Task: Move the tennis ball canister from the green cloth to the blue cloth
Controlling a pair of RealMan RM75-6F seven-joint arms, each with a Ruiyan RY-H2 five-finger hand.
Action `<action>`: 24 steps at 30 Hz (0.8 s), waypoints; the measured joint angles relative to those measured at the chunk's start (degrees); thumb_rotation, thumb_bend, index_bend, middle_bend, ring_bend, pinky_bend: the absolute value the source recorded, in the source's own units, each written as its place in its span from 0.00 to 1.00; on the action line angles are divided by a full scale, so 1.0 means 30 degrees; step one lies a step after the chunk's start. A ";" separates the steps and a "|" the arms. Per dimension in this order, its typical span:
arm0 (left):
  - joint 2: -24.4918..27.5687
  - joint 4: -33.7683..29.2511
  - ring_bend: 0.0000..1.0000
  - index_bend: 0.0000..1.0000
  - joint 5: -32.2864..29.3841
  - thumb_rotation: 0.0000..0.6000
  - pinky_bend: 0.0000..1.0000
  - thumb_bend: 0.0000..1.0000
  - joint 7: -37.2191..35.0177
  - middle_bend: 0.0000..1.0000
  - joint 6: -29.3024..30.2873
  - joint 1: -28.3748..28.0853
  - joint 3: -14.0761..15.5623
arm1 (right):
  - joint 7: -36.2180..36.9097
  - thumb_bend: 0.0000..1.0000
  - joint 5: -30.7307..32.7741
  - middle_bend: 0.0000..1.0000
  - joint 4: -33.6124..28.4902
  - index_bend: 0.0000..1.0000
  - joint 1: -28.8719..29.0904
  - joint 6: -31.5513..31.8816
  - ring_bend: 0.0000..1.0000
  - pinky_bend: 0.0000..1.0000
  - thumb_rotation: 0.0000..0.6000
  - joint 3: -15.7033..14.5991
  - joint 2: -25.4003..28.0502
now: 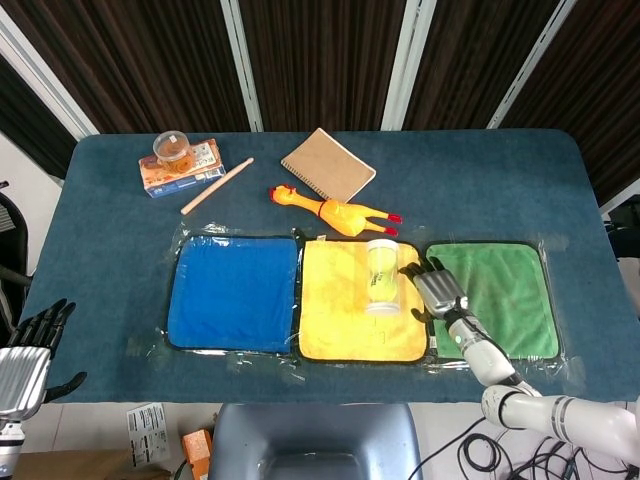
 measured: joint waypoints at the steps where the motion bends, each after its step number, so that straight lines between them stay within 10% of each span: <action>1: 0.0010 0.0008 0.11 0.00 0.0007 1.00 0.18 0.09 -0.0016 0.07 -0.0018 -0.0004 0.0004 | -0.0107 0.28 0.0138 0.13 -0.0024 0.17 0.0121 0.0028 0.00 0.04 1.00 -0.0003 -0.0065; 24: 0.0413 0.0180 0.11 0.00 0.0313 1.00 0.18 0.09 -0.1057 0.07 0.0139 0.0170 0.0149 | -0.3452 0.28 0.3653 0.13 0.0952 0.18 0.3758 0.1147 0.02 0.04 1.00 0.0374 -0.3204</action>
